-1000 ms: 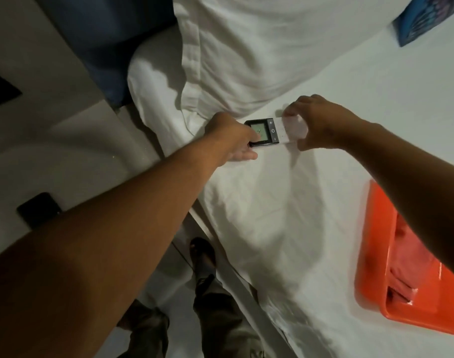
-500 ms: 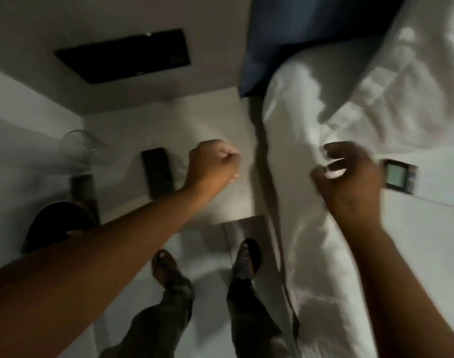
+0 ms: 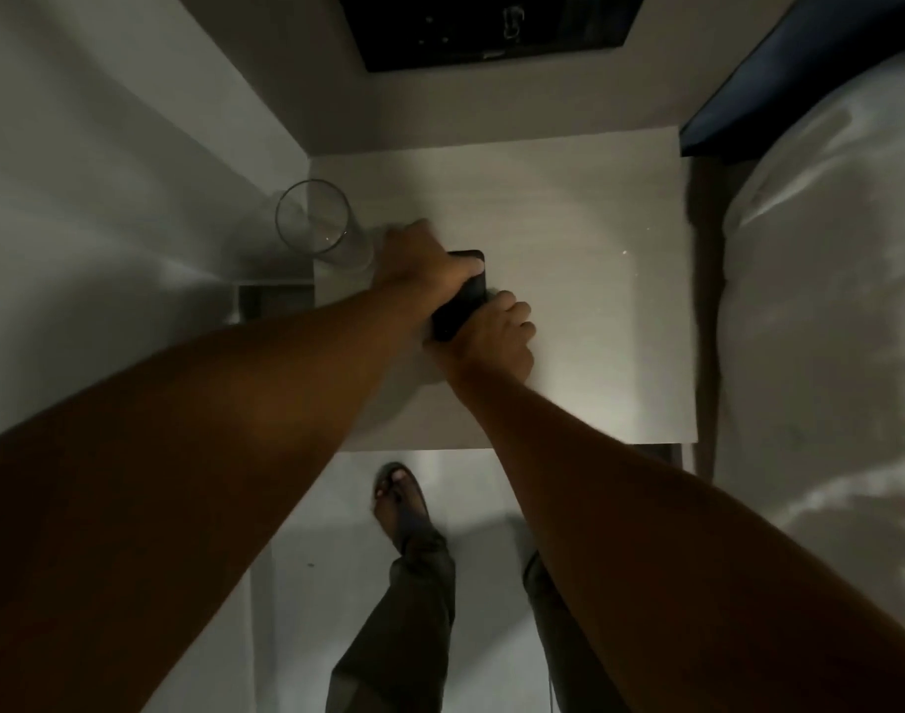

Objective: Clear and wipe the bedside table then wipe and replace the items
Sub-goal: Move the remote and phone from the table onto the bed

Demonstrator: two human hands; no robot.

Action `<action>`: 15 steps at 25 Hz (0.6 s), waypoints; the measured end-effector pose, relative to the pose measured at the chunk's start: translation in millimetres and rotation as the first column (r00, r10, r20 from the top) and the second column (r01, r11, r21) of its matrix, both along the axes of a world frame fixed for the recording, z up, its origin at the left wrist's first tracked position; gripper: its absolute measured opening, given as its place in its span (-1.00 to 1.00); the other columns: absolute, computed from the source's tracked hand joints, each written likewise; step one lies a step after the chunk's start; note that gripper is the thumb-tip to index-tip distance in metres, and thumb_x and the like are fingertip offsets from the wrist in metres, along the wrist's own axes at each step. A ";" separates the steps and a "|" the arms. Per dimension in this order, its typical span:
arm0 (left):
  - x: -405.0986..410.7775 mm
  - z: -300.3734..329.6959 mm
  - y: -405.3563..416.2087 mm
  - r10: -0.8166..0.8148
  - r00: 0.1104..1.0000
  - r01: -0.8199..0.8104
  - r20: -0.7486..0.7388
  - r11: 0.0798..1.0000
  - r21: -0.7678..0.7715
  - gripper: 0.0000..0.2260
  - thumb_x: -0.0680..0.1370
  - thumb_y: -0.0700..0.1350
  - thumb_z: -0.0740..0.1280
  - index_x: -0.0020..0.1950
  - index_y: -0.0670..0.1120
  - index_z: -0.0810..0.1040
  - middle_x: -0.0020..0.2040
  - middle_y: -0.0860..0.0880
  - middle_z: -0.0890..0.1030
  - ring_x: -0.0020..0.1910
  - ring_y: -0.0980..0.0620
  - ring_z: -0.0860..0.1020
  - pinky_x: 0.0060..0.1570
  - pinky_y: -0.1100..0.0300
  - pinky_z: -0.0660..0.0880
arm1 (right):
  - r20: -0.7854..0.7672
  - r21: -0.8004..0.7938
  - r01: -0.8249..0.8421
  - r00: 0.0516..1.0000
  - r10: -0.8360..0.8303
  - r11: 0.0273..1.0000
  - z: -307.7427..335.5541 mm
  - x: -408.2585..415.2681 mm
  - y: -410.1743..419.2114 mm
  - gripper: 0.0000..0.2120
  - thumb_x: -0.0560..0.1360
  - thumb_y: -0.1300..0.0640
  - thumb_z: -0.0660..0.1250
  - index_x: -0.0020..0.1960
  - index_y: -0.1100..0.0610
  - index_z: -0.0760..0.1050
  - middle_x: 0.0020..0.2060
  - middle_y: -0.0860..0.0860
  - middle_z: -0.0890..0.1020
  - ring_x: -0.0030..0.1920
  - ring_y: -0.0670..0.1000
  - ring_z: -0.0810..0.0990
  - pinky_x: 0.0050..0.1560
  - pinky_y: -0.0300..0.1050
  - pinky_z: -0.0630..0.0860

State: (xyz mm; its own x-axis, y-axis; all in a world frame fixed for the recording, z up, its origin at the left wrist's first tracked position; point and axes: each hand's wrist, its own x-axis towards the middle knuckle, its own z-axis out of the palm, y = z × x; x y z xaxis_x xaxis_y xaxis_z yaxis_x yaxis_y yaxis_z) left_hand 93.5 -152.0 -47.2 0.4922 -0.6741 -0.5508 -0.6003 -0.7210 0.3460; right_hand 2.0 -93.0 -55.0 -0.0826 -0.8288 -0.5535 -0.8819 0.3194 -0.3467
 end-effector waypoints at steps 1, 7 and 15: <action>-4.0 -3.5 -1.9 -0.033 0.999 0.033 0.006 0.999 -0.018 -0.41 0.27 0.20 0.55 0.20 -0.05 0.59 0.22 -0.10 0.62 0.15 -0.11 0.63 0.14 0.04 0.61 | -0.013 -0.020 -0.015 1.000 0.014 1.000 -5.8 3.8 0.1 -0.12 0.22 -0.26 0.56 0.33 0.15 0.29 0.19 0.12 0.46 0.15 0.14 0.49 -0.17 -0.03 0.45; -14.9 2.0 4.7 0.001 0.982 -0.008 -0.191 0.999 -0.036 -0.69 0.40 0.14 0.51 -0.10 -0.05 0.56 0.04 -0.12 0.69 0.01 -0.16 0.67 0.00 -0.04 0.67 | -0.048 -0.049 -0.155 0.987 0.152 0.987 11.5 -34.3 -6.6 -0.18 0.24 -0.09 0.59 0.34 0.15 0.30 0.17 0.11 0.45 0.14 0.13 0.47 -0.24 -0.06 0.39; -165.1 115.8 43.7 -0.060 0.727 -0.064 -0.684 0.986 -0.154 -0.89 0.46 -0.02 0.42 -0.21 -0.03 0.58 -0.46 0.05 0.58 -0.54 0.13 0.53 -0.56 0.28 0.50 | -0.024 -0.197 -0.306 0.951 0.308 0.931 151.7 -259.3 19.4 -0.15 0.10 -0.19 0.49 0.31 0.09 0.37 0.13 0.06 0.46 0.12 0.15 0.47 -0.22 0.01 0.51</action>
State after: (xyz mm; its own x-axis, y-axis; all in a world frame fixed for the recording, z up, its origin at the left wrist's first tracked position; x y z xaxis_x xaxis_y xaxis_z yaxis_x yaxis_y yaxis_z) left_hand -71.6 -108.2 68.7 0.0239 -0.7797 -0.6258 -0.1538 -0.6214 0.7683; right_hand -257.3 -73.6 96.7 0.1962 -0.9053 -0.3768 -0.9235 -0.0414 -0.3813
